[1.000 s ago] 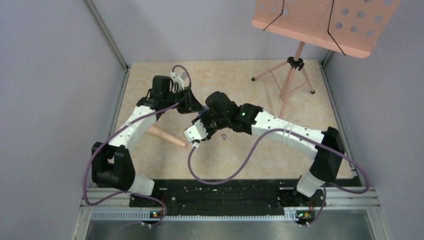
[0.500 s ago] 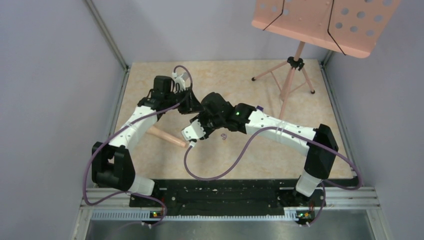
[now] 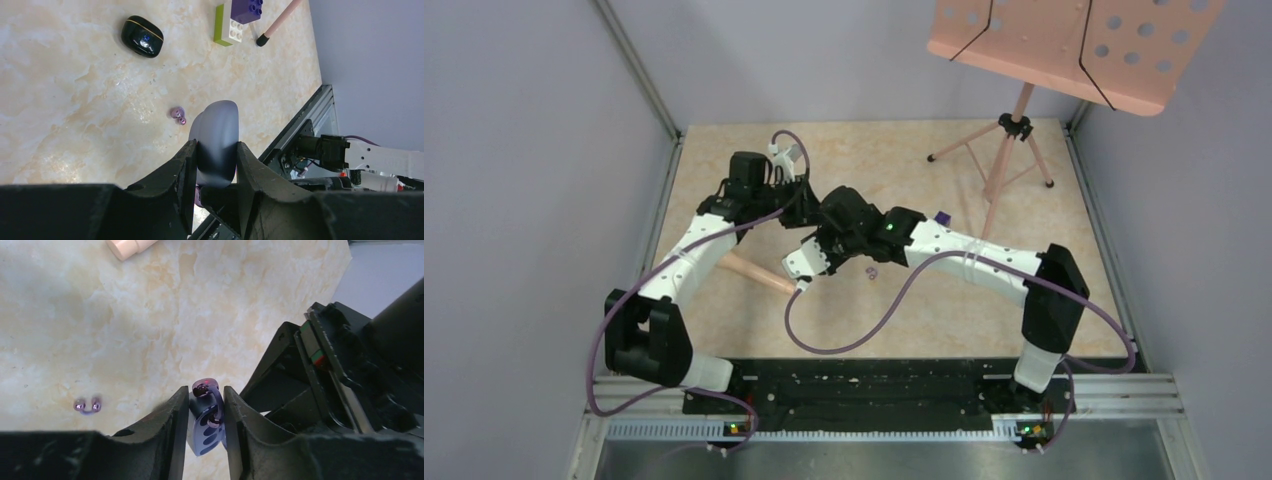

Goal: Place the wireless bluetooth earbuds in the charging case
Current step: Adjust the earbud with the charging case.

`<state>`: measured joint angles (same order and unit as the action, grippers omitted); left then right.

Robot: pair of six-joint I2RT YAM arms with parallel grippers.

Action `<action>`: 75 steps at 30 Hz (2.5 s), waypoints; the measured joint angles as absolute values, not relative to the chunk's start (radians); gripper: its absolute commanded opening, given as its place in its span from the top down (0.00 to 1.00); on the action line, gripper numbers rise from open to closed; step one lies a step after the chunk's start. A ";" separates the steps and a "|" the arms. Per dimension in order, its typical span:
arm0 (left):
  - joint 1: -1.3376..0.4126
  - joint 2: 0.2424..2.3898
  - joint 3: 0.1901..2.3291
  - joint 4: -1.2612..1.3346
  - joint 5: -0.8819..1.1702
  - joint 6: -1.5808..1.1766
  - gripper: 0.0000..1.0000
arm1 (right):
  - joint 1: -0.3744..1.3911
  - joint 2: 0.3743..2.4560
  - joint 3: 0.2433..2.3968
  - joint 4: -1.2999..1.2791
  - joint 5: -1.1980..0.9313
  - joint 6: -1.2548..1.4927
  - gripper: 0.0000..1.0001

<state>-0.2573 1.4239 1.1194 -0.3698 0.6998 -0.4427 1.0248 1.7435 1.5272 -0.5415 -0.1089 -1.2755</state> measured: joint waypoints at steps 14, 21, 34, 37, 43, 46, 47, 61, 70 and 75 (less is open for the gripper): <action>-0.257 1.422 1.118 -0.369 0.695 -0.420 1.00 | 1.019 1.755 1.538 -0.546 -0.103 -1.243 1.00; -0.257 1.422 1.114 -0.358 0.757 -0.418 1.00 | 0.982 1.709 1.538 -0.545 -0.199 -1.103 1.00; -0.258 1.422 1.108 -0.336 0.998 -0.346 1.00 | 0.907 1.472 1.470 -0.539 -0.405 -0.979 1.00; -0.258 1.422 1.107 -0.332 1.020 -0.347 1.00 | 0.907 1.473 1.457 -0.543 -0.421 -0.971 1.00; -0.258 1.422 1.089 -0.281 1.032 -0.427 1.00 | 0.910 1.468 1.428 -0.519 -0.432 -0.970 1.00; -0.256 1.422 1.073 -0.237 1.032 -0.498 1.00 | 0.920 1.435 1.335 -0.462 -0.413 -0.976 1.00; -0.256 1.422 1.072 -0.229 1.032 -0.514 1.00 | 0.923 1.425 1.308 -0.448 -0.410 -0.976 1.00; -0.256 1.422 1.072 -0.211 1.077 -0.482 1.00 | 0.929 1.413 1.277 -0.392 -0.375 -0.971 1.00; -0.256 1.422 1.072 -0.221 1.097 -0.447 1.00 | 0.926 1.413 1.311 -0.447 -0.376 -0.982 1.00; -0.256 1.422 1.072 -0.221 1.111 -0.447 1.00 | 0.925 1.413 1.311 -0.474 -0.376 -0.986 1.00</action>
<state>-0.2558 1.4220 1.0721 -0.2207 1.1114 -0.4469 0.9249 1.4132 1.3113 -0.4736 -0.3763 -0.9855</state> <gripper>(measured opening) 0.360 0.010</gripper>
